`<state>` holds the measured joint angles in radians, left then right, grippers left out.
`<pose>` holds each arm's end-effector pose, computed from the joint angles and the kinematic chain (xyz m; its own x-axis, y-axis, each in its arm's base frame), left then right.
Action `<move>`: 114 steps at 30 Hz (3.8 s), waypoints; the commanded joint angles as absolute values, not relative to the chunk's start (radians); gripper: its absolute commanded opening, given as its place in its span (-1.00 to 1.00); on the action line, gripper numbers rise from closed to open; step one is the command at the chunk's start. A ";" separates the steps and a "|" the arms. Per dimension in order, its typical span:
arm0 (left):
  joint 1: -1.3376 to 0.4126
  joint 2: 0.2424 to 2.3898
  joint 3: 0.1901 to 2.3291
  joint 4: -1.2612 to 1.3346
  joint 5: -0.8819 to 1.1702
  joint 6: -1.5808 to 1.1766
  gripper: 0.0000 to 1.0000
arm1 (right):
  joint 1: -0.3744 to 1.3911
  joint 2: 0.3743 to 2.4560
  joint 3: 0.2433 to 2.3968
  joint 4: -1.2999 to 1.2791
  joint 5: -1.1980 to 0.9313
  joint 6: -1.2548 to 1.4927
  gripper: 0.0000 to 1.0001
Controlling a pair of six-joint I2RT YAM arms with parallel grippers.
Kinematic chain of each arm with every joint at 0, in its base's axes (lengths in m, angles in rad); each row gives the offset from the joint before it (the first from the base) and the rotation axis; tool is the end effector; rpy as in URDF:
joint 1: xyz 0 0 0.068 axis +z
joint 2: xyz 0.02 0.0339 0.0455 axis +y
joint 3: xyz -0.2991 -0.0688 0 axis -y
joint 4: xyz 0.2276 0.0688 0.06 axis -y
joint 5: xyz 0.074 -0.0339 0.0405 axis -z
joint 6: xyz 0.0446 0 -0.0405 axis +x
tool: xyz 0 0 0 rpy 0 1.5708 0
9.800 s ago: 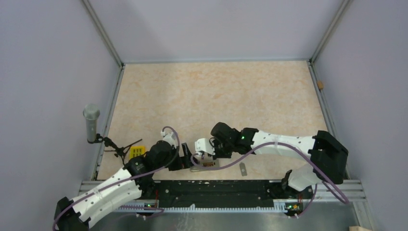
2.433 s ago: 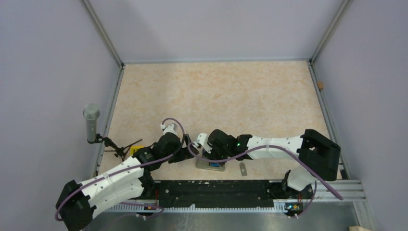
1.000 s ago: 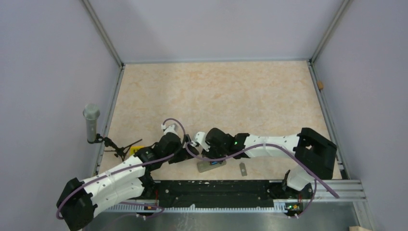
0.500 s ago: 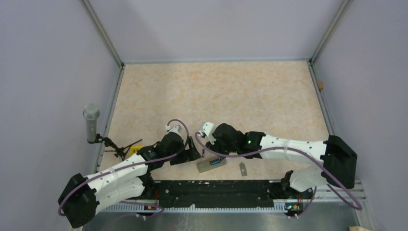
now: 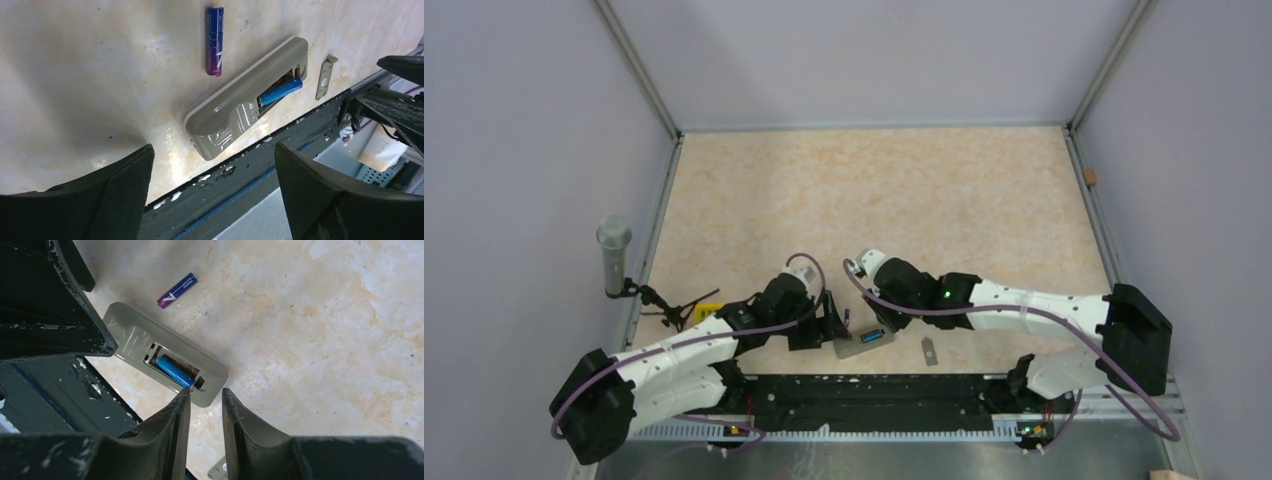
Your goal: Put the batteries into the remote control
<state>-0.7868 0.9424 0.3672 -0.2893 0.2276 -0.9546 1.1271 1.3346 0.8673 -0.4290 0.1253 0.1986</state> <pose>0.0946 -0.1091 0.1926 -0.9578 -0.1654 -0.2350 0.0201 0.7773 -0.6289 0.1141 0.2271 0.2630 -0.4989 -0.5936 -0.6315 -0.7795 0.6258 0.0275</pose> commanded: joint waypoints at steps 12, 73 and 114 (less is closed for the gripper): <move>-0.785 1.066 0.295 -0.042 0.334 -1.072 0.60 | 1.114 1.291 0.822 -0.384 0.086 0.350 -0.48; -0.786 1.181 0.338 -0.045 0.285 -1.037 -0.25 | 1.052 1.408 0.774 -0.388 0.019 0.520 -0.73; -0.786 1.206 0.343 -0.024 0.296 -1.028 -0.26 | 1.102 1.540 0.817 -0.436 -0.007 0.472 -0.98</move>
<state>-0.7841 1.1770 0.3325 -0.0204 0.3229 -1.0554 1.0798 1.4933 0.7982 -0.3397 -0.0830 0.5072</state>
